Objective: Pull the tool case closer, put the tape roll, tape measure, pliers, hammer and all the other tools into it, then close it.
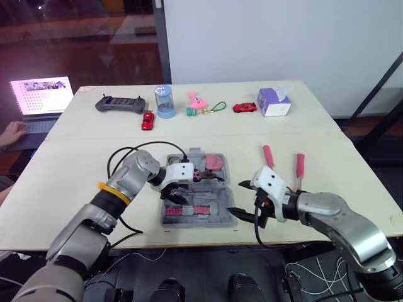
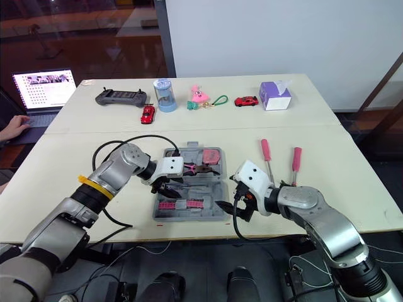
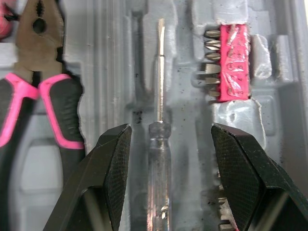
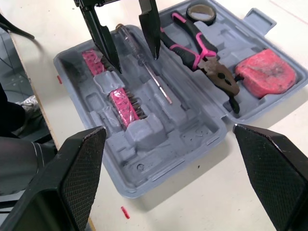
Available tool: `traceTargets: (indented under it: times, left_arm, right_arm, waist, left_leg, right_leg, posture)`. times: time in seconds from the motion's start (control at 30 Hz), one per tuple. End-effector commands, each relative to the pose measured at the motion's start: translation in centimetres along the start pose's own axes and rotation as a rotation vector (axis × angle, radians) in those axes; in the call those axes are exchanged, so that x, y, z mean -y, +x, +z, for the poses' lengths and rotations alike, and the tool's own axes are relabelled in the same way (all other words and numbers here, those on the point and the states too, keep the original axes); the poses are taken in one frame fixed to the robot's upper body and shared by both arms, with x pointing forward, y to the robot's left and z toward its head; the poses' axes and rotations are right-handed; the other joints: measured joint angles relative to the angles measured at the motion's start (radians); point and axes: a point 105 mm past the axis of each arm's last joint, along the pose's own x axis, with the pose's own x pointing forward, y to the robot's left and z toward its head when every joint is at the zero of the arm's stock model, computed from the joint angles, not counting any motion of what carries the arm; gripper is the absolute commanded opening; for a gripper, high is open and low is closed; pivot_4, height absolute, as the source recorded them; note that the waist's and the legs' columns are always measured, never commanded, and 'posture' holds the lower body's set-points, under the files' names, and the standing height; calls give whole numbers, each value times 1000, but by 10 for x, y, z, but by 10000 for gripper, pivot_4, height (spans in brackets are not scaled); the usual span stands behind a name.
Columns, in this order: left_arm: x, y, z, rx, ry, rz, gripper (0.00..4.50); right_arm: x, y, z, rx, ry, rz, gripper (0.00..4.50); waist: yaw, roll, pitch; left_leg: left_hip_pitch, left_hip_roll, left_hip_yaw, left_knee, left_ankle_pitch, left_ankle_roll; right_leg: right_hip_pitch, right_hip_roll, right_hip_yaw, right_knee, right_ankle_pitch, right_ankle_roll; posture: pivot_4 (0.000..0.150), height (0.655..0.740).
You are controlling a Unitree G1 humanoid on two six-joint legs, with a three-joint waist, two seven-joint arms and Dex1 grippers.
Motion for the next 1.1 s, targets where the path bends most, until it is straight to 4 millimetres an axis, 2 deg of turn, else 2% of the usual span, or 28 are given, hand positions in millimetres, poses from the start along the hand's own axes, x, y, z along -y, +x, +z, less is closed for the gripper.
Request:
traceTargets:
  times: [0.03, 0.23, 0.33, 0.43, 0.47, 0.67, 0.77, 0.87, 0.97, 1.03, 1.1]
  left_arm:
    - [-7, -5, 1, 8, 4, 37, 27320]
    - [-8, -5, -1, 4, 3, 36, 27320]
    - [-8, -6, -1, 5, 0, 37, 19088]
    - [-9, -7, -1, 4, -2, 40, 3876]
    - [-10, -7, -1, 4, -3, 43, 287]
    - [-10, -10, 1, 8, 2, 45, 386]
    - [-13, -19, 11, 50, -7, 56, 386]
    - [-16, -42, 23, 108, -24, 88, 386]
    - [-15, -71, 30, 182, -136, 132, 386]
    - [-17, -90, 20, 201, -275, 213, 386]
    - [-13, -106, -2, 204, -451, 300, 386]
  right_arm:
    - [-2, -4, 13, 46, -34, -9, 45000]
    - [-2, -4, 14, 49, -35, -8, 45000]
    - [-2, -4, 14, 49, -36, -7, 45000]
    - [-2, -4, 15, 50, -38, -7, 45000]
    - [-2, -4, 15, 51, -39, -6, 45000]
    - [-1, -4, 15, 52, -39, -4, 45000]
    - [-2, -4, 15, 51, -39, -1, 45000]
    - [-2, -4, 14, 50, -40, 2, 45000]
    - [-3, -4, 14, 49, -41, 5, 45000]
    - [-3, -4, 14, 50, -43, 6, 45000]
    - [-4, -5, 15, 50, -46, 7, 45000]
  waist:
    - [0, 0, 0]
    - [1, 0, 0]
    - [0, 0, 0]
    - [0, 0, 0]
    - [0, 0, 0]
    - [0, 0, 0]
    - [0, 0, 0]
    - [-2, 0, 0]
    - [-4, 0, 0]
    - [-7, 0, 0]
    - [-14, 1, -1]
  left_leg:
    - [0, 0, 0, 0, 0, 0]
    - [0, 0, 0, 0, 0, 0]
    - [0, 0, 0, 0, 0, 0]
    - [0, 0, 0, 0, 0, 0]
    - [0, 0, 0, 0, 0, 0]
    - [0, 0, 0, 0, 0, 0]
    - [0, 0, 0, 0, 0, 0]
    - [0, 0, 0, 0, 0, 0]
    - [0, 0, 0, 0, 0, 0]
    - [0, 0, 0, 0, 0, 0]
    - [0, 0, 0, 0, 0, 0]
  right_leg:
    - [0, 0, 0, 0, 0, 0]
    - [0, 0, 0, 0, 0, 0]
    - [0, 0, 0, 1, 0, 0]
    - [0, 0, 0, 0, 0, 0]
    - [0, 0, 0, 0, 0, 0]
    - [0, 0, 0, 0, 0, 0]
    - [0, 0, 0, 0, 0, 0]
    - [0, 0, 0, 0, 0, 0]
    - [0, 0, 0, 1, 0, 0]
    - [0, 0, 0, 1, 0, 0]
    - [-1, 0, 0, 1, 0, 0]
  posture:
    - [1500, 7400]
    - [1500, 7400]
    - [1500, 7400]
    - [1500, 7400]
    - [1500, 7400]
    - [1500, 7400]
    - [1500, 7400]
    - [1500, 7400]
    - [1500, 7400]
    - [1500, 7400]
    - [1500, 7400]
